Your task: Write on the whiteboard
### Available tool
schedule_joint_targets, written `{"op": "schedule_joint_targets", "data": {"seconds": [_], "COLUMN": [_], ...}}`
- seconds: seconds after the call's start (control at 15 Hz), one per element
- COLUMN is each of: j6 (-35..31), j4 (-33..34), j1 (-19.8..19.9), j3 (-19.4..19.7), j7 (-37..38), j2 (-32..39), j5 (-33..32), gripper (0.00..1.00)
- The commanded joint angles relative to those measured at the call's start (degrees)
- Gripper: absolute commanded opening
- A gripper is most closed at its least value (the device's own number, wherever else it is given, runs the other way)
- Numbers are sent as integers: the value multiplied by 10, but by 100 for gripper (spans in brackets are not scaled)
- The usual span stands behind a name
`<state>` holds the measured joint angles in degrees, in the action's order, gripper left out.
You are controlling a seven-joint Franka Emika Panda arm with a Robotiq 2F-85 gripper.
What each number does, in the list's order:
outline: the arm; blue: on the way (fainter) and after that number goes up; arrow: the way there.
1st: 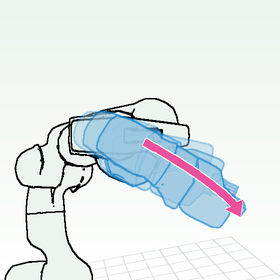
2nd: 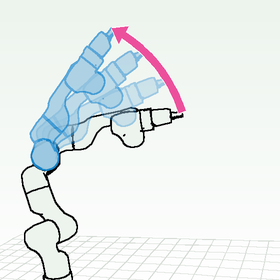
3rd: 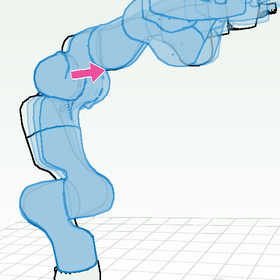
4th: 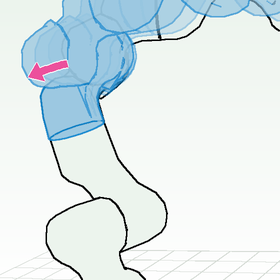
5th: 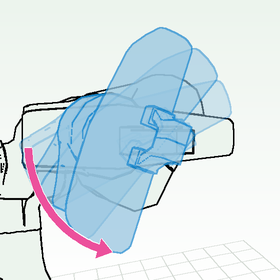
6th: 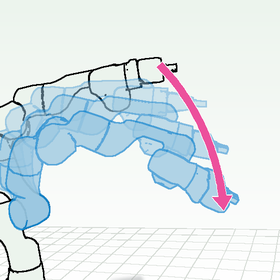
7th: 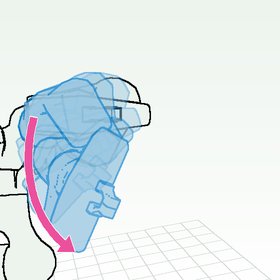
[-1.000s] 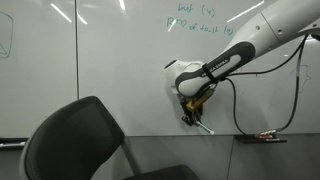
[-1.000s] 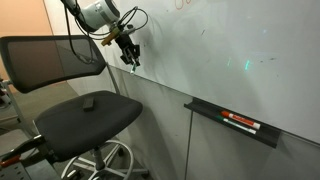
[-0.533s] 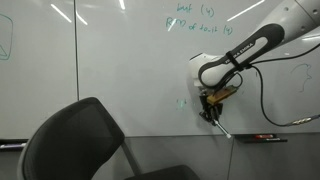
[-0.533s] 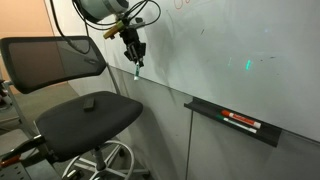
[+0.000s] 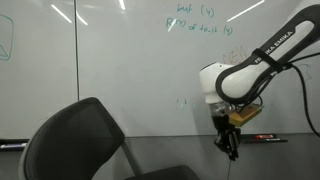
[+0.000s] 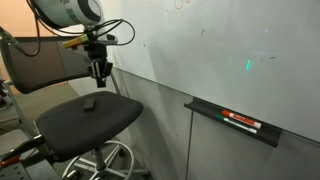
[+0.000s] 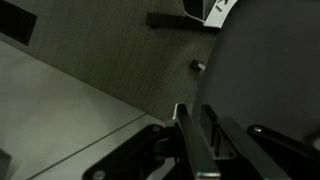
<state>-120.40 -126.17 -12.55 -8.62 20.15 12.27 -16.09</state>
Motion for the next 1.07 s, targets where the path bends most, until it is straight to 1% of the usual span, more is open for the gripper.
{"op": "schedule_joint_targets", "data": {"seconds": [0.0, 0.33, 0.6, 1.0], "j6": [-33, -42, -51, -86], "j4": [-78, -105, -102, -98], "j1": [-17, -27, -27, -34], "j3": [-25, -38, -37, -44], "j7": [-25, -30, -30, -29], "j2": [-33, -33, -28, -17], "j5": [36, 49, 55, 71], "gripper": [13, 13, 13, 13]}}
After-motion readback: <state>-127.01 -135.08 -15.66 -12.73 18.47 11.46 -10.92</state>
